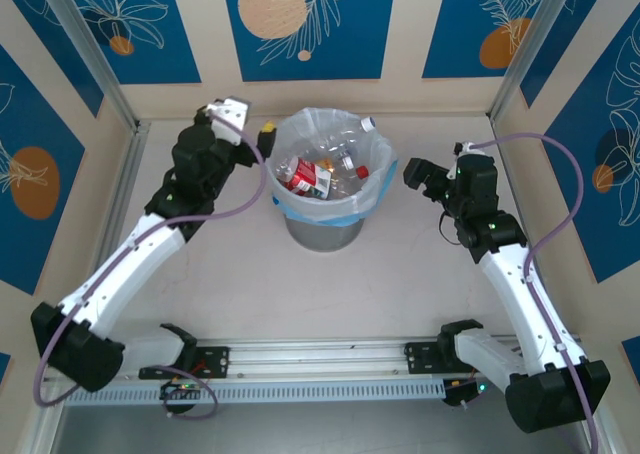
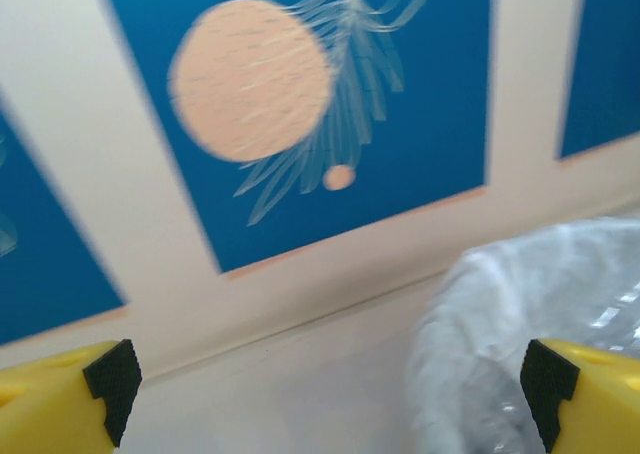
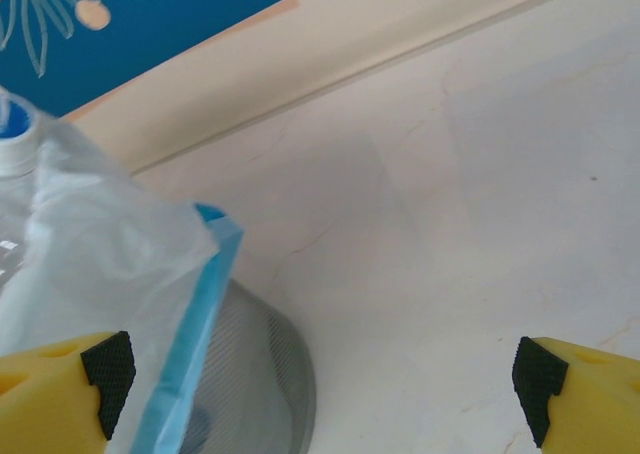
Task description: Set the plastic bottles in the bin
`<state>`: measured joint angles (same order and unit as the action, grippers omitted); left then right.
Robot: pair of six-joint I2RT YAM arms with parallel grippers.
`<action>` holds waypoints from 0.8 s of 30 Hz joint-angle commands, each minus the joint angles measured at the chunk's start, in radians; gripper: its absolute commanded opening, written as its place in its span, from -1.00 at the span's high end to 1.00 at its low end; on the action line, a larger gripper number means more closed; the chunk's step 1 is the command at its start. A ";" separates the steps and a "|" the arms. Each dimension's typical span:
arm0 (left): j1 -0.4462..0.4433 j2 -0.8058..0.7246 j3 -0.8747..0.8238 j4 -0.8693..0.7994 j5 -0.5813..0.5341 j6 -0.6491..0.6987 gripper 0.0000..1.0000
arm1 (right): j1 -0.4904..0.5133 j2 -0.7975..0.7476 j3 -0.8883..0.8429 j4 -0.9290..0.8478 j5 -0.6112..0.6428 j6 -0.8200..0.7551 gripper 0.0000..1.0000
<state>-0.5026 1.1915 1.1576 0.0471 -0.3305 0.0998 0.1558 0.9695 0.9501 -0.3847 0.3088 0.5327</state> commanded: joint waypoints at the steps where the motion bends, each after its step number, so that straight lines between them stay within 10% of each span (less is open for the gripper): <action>1: 0.000 -0.080 -0.085 0.036 -0.297 -0.100 -0.98 | -0.032 -0.018 -0.036 0.078 0.063 0.051 -0.99; 13: 0.137 -0.230 -0.477 -0.011 -0.671 -0.274 -0.98 | -0.107 -0.002 -0.203 0.202 0.251 0.027 -0.99; 24: 0.462 -0.055 -0.787 0.390 -0.175 -0.251 -0.98 | -0.196 0.075 -0.304 0.304 0.170 0.036 -0.99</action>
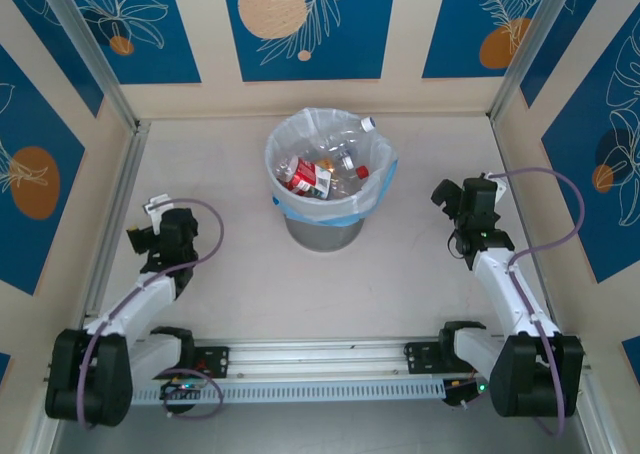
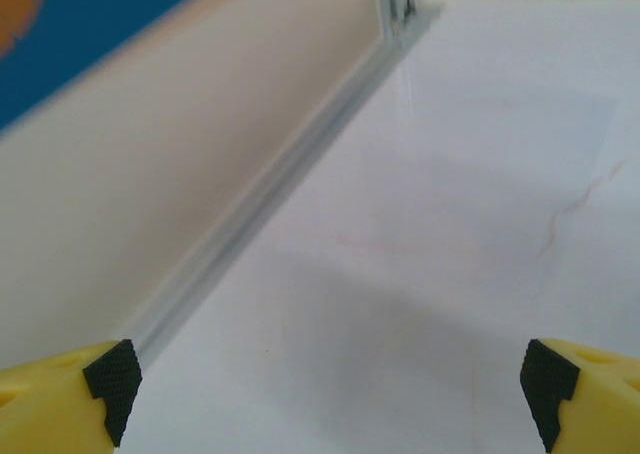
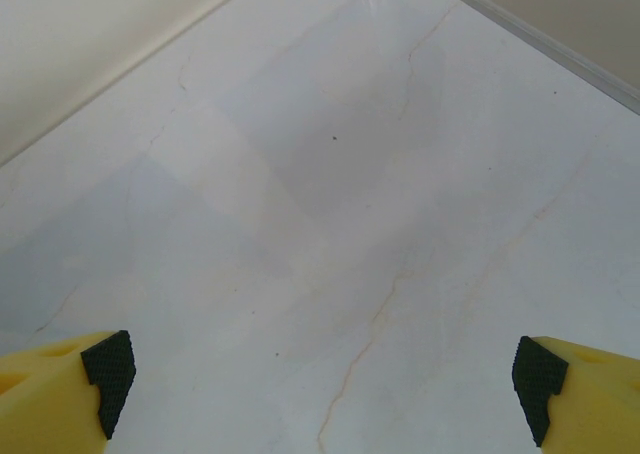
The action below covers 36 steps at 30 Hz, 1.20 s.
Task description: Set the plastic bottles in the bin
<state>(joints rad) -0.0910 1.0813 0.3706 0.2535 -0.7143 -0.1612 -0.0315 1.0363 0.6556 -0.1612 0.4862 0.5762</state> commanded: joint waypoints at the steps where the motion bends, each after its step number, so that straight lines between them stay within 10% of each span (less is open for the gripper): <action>1: 0.071 0.111 0.019 0.197 0.268 0.013 -0.98 | -0.011 0.015 -0.013 0.090 -0.011 -0.016 -0.99; 10: 0.094 0.431 0.215 0.210 0.570 0.074 -0.98 | -0.028 0.094 -0.059 0.201 -0.187 -0.191 -0.99; 15: 0.082 0.370 -0.006 0.561 0.711 0.146 -0.98 | -0.025 0.129 -0.103 0.312 -0.220 -0.271 -0.99; 18: 0.082 0.471 -0.078 0.823 0.701 0.139 -0.98 | -0.028 0.161 -0.110 0.358 -0.215 -0.318 -0.99; 24: -0.010 0.452 -0.001 0.641 0.425 0.154 -0.98 | -0.038 0.355 -0.100 0.488 -0.195 -0.386 -0.99; 36: -0.011 0.453 0.000 0.633 0.416 0.152 -0.98 | 0.028 0.419 -0.234 0.909 -0.281 -0.422 -0.99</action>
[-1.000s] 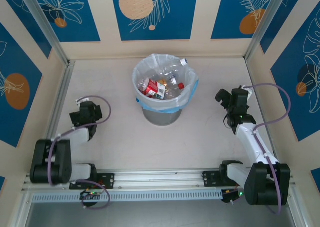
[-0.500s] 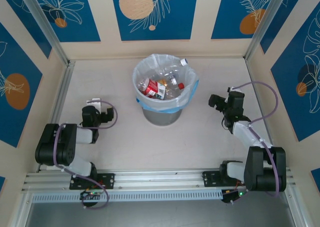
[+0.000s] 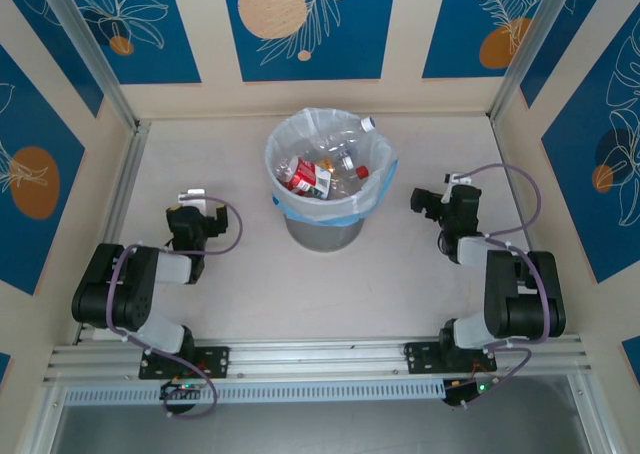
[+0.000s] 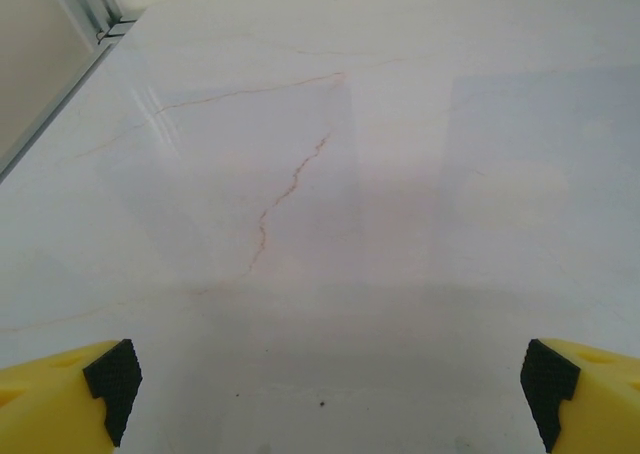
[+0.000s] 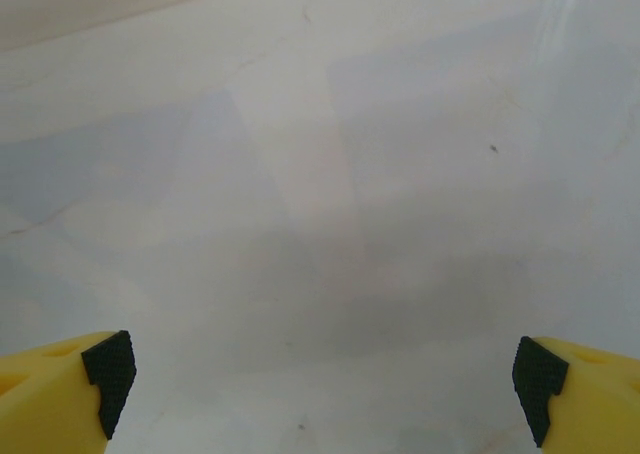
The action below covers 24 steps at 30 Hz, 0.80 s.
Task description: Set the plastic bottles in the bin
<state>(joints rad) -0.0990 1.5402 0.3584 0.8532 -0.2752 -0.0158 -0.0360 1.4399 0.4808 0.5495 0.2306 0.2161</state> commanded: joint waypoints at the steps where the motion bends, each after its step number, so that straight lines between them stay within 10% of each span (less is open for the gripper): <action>1: -0.002 -0.006 0.014 0.034 -0.022 0.008 -0.98 | 0.050 0.029 -0.097 0.282 -0.017 -0.083 -0.99; 4: -0.002 -0.007 0.014 0.033 -0.022 0.008 -0.98 | 0.100 0.097 -0.179 0.505 0.057 -0.122 -0.99; 24: 0.002 -0.006 0.027 0.009 0.070 0.034 -0.98 | 0.053 0.083 -0.089 0.303 0.001 -0.077 -0.99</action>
